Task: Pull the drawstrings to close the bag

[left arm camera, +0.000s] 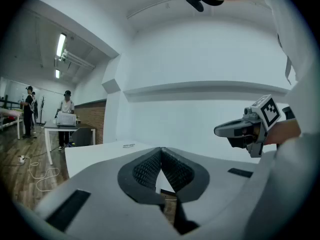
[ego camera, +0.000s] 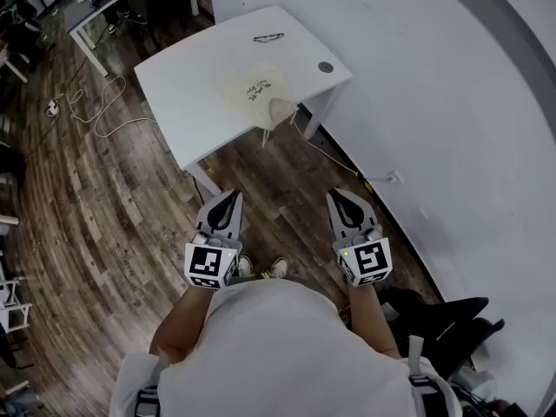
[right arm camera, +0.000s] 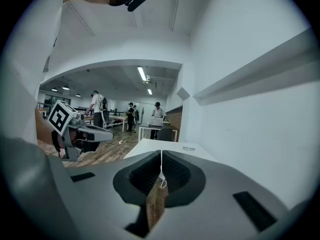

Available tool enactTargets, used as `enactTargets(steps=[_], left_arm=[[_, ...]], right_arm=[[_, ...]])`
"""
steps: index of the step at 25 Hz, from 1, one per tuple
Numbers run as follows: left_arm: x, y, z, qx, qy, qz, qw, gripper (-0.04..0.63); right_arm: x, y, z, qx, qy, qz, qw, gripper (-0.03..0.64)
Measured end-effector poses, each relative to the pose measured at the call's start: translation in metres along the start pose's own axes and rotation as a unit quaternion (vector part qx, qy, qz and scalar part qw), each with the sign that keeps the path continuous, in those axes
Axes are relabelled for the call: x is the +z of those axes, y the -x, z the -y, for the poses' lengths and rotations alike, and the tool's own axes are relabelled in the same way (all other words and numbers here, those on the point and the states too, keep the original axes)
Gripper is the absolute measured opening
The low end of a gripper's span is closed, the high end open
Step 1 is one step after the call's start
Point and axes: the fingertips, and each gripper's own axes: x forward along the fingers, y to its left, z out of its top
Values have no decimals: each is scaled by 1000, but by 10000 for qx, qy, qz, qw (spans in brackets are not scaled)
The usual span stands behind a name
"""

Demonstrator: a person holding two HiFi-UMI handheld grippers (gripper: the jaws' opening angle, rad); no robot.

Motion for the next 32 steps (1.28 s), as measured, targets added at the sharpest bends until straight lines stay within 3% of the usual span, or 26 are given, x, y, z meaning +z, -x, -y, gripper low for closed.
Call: enactTargets(steps=[7, 16, 21, 32], left_arm=[[-5, 1, -1, 145, 83, -19, 9999, 17], [-14, -4, 9, 379, 51, -142, 9992, 17], [-18, -11, 22, 537, 41, 81, 9985, 18], [-74, -71, -1, 612, 195, -529, 9965, 18]], right_arm=[[4, 1, -2, 86, 95, 57, 9999, 38], [-17, 10, 16, 232, -153, -48, 9996, 38], [-35, 17, 31, 346, -161, -43, 9993, 38], [-64, -23, 62, 312, -159, -307, 9989, 40]])
